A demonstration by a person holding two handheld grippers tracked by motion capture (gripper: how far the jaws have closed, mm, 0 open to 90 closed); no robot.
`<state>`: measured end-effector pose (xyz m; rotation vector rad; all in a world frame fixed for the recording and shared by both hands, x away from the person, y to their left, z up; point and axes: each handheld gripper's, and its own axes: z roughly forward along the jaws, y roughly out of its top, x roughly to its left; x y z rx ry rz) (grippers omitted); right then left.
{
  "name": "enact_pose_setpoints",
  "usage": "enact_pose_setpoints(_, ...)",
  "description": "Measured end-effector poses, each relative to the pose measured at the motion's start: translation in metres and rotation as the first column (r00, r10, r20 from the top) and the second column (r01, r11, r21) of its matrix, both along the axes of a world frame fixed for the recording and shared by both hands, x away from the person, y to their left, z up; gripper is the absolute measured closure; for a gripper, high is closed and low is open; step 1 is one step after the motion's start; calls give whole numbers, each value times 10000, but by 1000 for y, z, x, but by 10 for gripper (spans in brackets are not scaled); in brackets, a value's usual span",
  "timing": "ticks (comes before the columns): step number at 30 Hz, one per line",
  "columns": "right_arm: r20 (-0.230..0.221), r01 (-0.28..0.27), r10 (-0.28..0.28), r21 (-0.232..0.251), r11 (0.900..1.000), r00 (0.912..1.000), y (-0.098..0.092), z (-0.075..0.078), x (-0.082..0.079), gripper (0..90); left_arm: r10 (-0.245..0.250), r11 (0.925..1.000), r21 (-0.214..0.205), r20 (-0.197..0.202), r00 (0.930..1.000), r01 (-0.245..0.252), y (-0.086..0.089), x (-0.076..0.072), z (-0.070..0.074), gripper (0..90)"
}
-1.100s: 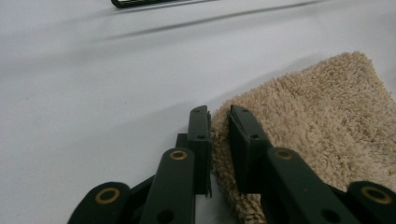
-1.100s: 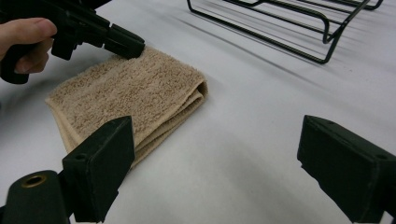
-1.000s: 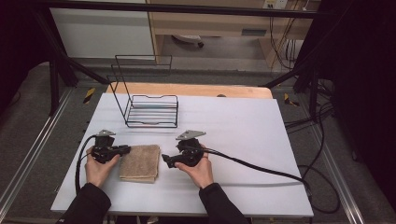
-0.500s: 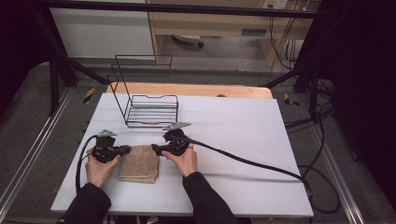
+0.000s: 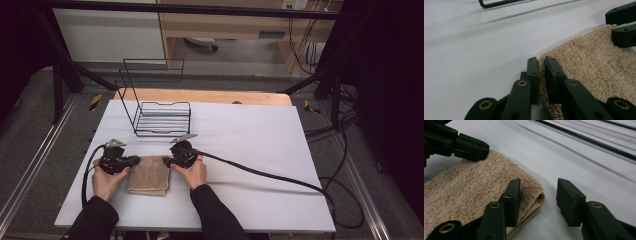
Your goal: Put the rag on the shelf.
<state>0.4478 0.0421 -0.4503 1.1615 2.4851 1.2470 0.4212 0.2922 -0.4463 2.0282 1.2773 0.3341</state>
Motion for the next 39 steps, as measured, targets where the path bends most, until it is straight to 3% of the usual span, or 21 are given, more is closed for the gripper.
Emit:
enact_pose_setpoints(15,-467,-191,201,218,9996,9987,1,-2,-5,827,-1,9999,-159,0,10000,1,2,0,-1,808)
enact_pose_setpoints(25,-520,-93,112,378,9992,9986,1,0,-6,861,88,9989,-467,-95,9999,-92,5,-1,1,849)
enact_pose_setpoints(33,-18,-172,173,592,9981,9998,-1,12,-13,863,63,9947,-1024,619,9981,1,11,-11,12,855)
enact_pose_setpoints(39,449,-284,248,814,9963,9987,-3,22,-22,863,15,9924,-1222,1115,9938,122,15,-21,20,856)
